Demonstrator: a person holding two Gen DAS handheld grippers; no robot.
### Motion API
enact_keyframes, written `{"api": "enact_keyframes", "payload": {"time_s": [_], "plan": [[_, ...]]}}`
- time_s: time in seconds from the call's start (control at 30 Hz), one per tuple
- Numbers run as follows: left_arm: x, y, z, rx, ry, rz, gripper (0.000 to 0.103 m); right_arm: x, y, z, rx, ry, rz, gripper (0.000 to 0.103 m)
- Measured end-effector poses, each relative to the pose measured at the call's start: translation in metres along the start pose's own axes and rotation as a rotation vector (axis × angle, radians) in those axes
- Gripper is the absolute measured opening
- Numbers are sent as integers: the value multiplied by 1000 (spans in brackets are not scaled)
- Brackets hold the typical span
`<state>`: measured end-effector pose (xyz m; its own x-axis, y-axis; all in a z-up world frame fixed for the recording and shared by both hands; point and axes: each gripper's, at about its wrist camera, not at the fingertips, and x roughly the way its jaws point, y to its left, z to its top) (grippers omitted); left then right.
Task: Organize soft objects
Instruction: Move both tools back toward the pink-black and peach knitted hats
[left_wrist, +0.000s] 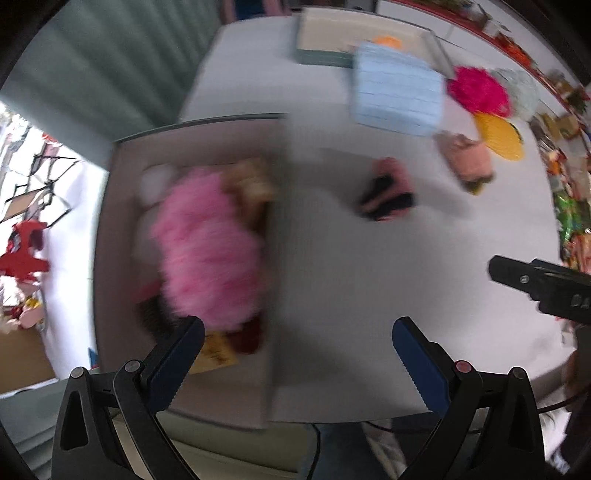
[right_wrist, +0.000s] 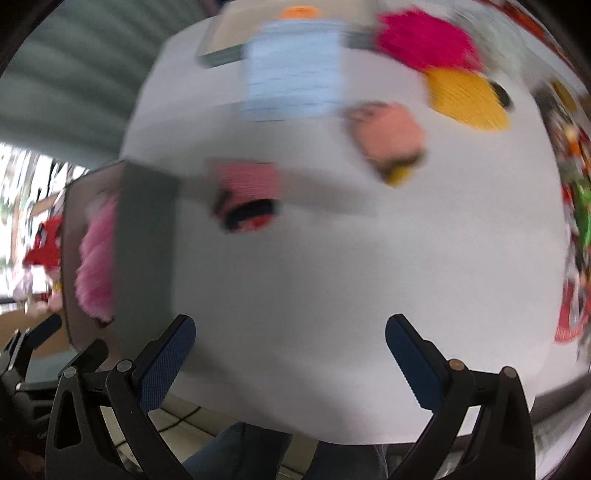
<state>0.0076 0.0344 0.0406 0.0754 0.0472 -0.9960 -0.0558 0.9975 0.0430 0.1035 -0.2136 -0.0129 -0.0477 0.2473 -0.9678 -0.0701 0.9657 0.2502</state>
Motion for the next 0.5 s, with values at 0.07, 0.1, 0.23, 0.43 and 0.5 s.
{"api": "enact_keyframes", "payload": {"time_s": [0.07,0.1,0.23,0.43,0.5], "plan": [[8,-21,6,13,19,-22,102,2,-22,1,38,7,-6,103],[12,-33,10,18,29,-32,102,4,-32,1,54,12,-9,103],[31,-64,28,7,51,-31,102,11,-62,4,91,31,-27,103],[64,-79,66,-56,51,18,102,24,-88,34,86,37,-62,103],[75,-80,79,-81,55,32,102,28,-90,49,78,27,-75,103]]}}
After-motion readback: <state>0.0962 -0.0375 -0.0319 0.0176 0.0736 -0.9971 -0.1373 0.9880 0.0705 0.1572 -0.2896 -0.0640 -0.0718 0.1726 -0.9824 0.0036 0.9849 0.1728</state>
